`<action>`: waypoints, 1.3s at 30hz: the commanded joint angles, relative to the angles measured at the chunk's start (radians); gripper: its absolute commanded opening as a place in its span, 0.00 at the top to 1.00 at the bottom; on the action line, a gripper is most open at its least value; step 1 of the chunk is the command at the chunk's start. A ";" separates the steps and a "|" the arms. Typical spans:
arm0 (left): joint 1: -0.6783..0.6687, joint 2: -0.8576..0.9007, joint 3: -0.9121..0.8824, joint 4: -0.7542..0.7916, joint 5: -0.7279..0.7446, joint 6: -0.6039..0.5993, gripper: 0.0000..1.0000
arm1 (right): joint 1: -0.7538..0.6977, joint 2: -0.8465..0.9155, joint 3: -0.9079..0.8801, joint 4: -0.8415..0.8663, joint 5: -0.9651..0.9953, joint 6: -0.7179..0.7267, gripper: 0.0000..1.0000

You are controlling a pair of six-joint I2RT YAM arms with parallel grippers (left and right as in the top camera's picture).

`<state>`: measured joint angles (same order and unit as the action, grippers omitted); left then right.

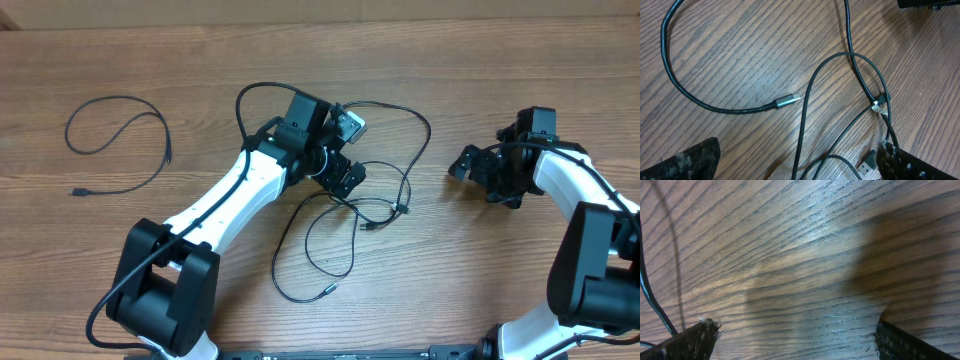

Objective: Untangle cables

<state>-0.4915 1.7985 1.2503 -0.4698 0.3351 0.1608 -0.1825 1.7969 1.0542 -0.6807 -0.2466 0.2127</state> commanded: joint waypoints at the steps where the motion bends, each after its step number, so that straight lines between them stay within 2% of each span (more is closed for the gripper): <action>1: -0.006 0.014 -0.006 0.005 -0.002 0.004 0.00 | -0.002 -0.022 -0.006 0.006 0.011 0.001 0.00; 4: -0.006 0.014 -0.006 -0.002 -0.003 0.004 0.03 | -0.002 -0.022 -0.006 0.006 0.011 0.000 0.00; 7: -0.006 0.014 -0.006 -0.011 -0.002 0.004 0.22 | -0.002 -0.022 -0.006 0.006 0.011 0.000 0.00; 8: -0.006 0.014 -0.006 -0.028 -0.002 0.004 0.44 | -0.002 -0.022 -0.006 0.006 0.011 0.000 0.00; 10: -0.006 0.014 -0.006 -0.049 -0.002 0.004 0.49 | -0.002 -0.022 -0.006 0.006 0.010 0.000 0.00; 11: -0.006 0.014 -0.006 -0.050 -0.002 0.004 0.66 | -0.002 -0.022 -0.006 0.006 0.011 0.000 0.00; 12: -0.006 0.014 -0.006 -0.050 -0.002 0.004 0.87 | -0.002 -0.022 -0.006 0.006 0.010 0.000 0.00; 13: -0.006 0.014 -0.006 -0.050 -0.002 0.004 0.96 | -0.002 -0.022 -0.006 0.006 0.011 0.000 0.00; 19: -0.006 0.014 -0.006 -0.048 -0.002 0.004 0.95 | -0.002 -0.022 -0.006 0.006 0.011 0.001 0.00; 20: -0.006 0.014 -0.006 -0.046 -0.002 0.004 0.89 | -0.002 -0.022 -0.006 0.006 0.011 0.000 0.00; 21: -0.006 0.014 -0.006 -0.045 -0.002 0.004 0.69 | -0.002 -0.022 -0.006 0.006 0.011 0.000 0.00; 22: -0.006 0.014 -0.006 -0.045 -0.002 0.004 0.55 | -0.002 -0.022 -0.006 0.006 0.011 0.000 0.00; 23: -0.006 0.014 -0.006 -0.045 -0.002 0.004 0.52 | -0.002 -0.022 -0.006 0.006 0.011 0.000 0.00; 31: -0.008 0.014 -0.006 -0.041 0.010 0.003 0.53 | -0.002 -0.022 -0.006 0.006 0.011 0.000 0.00; 35: -0.008 0.014 -0.006 -0.041 0.011 0.003 0.56 | -0.002 -0.022 -0.006 0.006 0.011 0.000 0.00; 37: -0.008 0.014 -0.006 -0.040 0.011 0.003 0.53 | -0.002 -0.022 -0.006 0.006 0.011 0.000 0.00; 39: -0.008 0.014 -0.006 -0.036 0.014 0.003 0.58 | -0.002 -0.022 -0.006 0.006 0.011 0.000 0.00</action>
<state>-0.4915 1.8004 1.2495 -0.5137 0.3325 0.1604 -0.1825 1.7969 1.0542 -0.6807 -0.2466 0.2131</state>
